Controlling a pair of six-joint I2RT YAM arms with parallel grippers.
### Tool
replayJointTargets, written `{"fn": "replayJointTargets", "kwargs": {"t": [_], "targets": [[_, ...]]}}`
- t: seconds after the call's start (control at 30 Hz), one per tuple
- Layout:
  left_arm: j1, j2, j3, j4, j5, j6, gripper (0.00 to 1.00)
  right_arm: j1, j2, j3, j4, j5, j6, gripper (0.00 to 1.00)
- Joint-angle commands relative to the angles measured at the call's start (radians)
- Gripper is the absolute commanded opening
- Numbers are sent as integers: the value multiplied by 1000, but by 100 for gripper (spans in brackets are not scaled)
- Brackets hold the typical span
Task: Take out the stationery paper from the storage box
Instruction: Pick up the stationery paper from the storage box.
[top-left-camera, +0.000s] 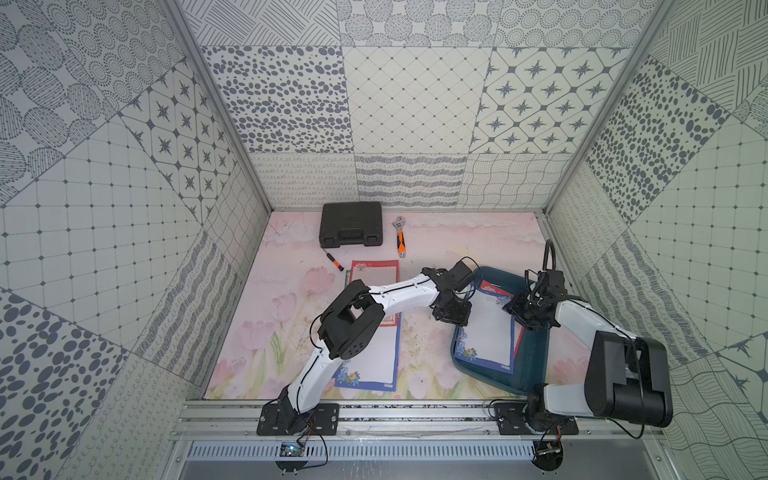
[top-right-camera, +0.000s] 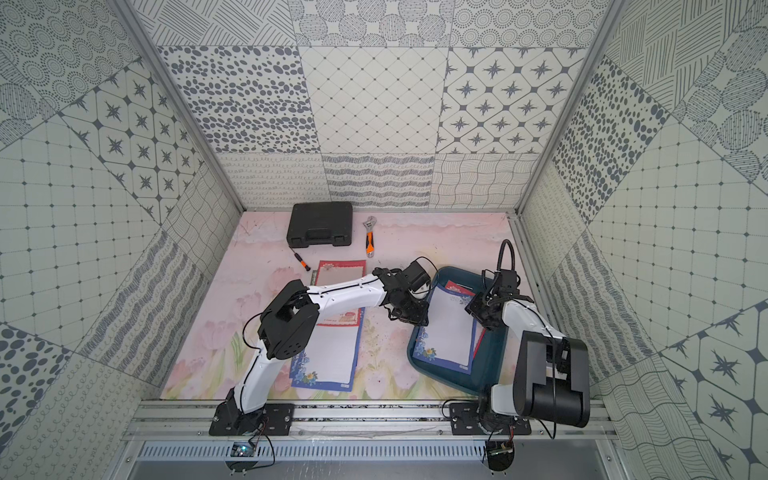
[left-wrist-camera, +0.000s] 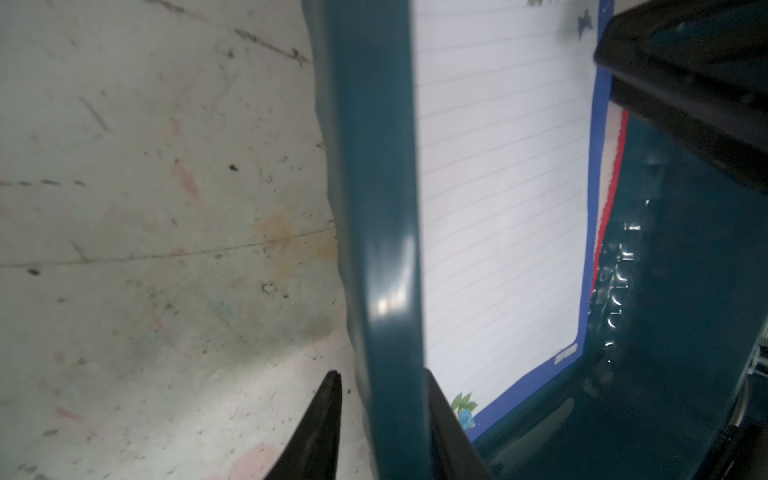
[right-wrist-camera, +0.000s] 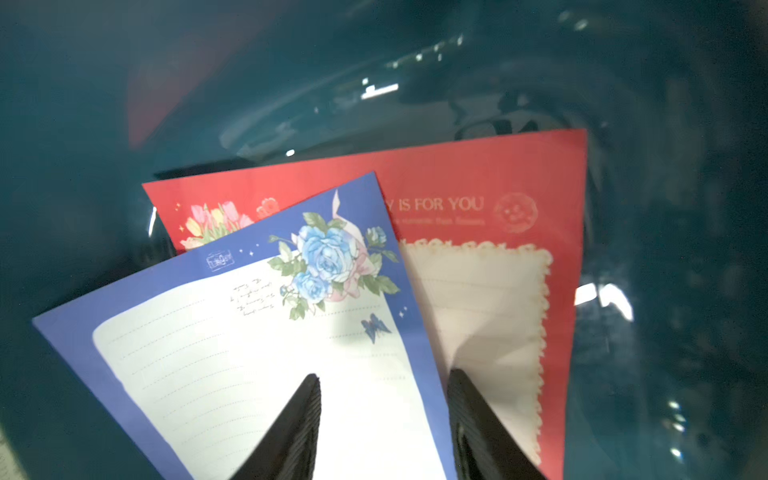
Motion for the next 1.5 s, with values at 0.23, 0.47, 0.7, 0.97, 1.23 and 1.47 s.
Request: {"fn": "replayJointTargets", "kwargs": {"t": [0.23, 0.47, 0.7, 0.97, 1.23, 1.47], "targets": [[5, 32, 35, -46, 5, -8, 30, -34, 23, -43, -35, -313, 8, 41], [7, 41, 54, -65, -8, 1, 29, -52, 74, -59, -8, -453, 2, 37], [9, 46, 62, -67, 5, -7, 29, -54, 92, -68, -12, -460, -31, 34], [9, 11, 63, -65, -2, 3, 33, -54, 40, -17, -117, -411, -58, 14], [9, -73, 38, -9, 7, 17, 37, -52, -159, 51, -251, -354, -39, 0], [9, -177, 0, 20, -23, 56, 38, -47, -361, 143, -333, -390, -39, 0]]}}
